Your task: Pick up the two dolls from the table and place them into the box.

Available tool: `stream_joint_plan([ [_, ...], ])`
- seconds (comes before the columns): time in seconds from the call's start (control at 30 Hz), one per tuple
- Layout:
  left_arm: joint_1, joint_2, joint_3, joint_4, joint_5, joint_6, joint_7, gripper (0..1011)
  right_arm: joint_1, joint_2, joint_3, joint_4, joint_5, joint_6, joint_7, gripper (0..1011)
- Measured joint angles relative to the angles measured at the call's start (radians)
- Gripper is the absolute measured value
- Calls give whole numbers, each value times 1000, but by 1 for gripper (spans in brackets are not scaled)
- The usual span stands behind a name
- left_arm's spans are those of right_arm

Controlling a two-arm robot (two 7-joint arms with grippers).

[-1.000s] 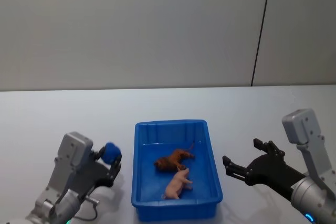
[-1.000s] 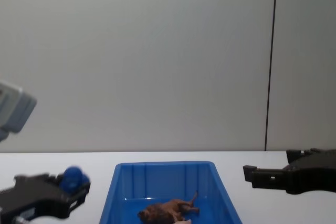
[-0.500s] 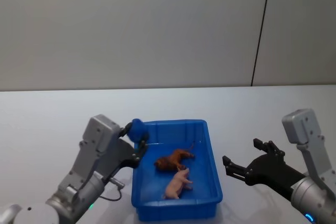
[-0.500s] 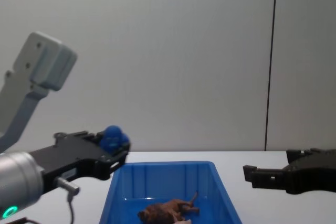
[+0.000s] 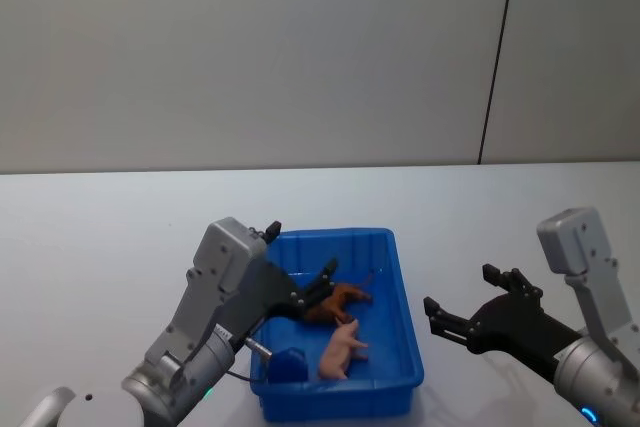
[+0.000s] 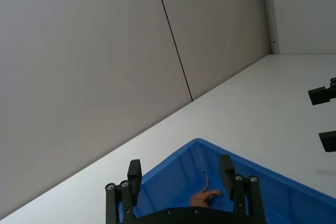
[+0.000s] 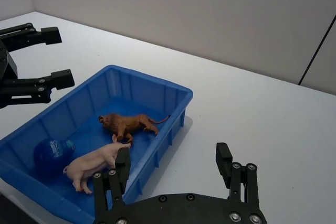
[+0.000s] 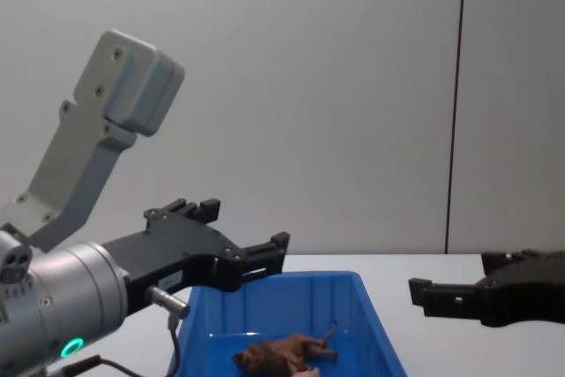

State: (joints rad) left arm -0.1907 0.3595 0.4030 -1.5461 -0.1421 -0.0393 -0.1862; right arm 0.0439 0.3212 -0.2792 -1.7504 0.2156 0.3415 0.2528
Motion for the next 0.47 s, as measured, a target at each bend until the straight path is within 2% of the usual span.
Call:
stream_joint_plan([
  [0.17,-1,-5,1,3,-10,-34,-7,1001,0,0,0,0,0,0,0,1001],
  [0.47,-5,-4,-12,17,-37,-109,-21,1001,0,0,0,0,0,0,0,1001],
])
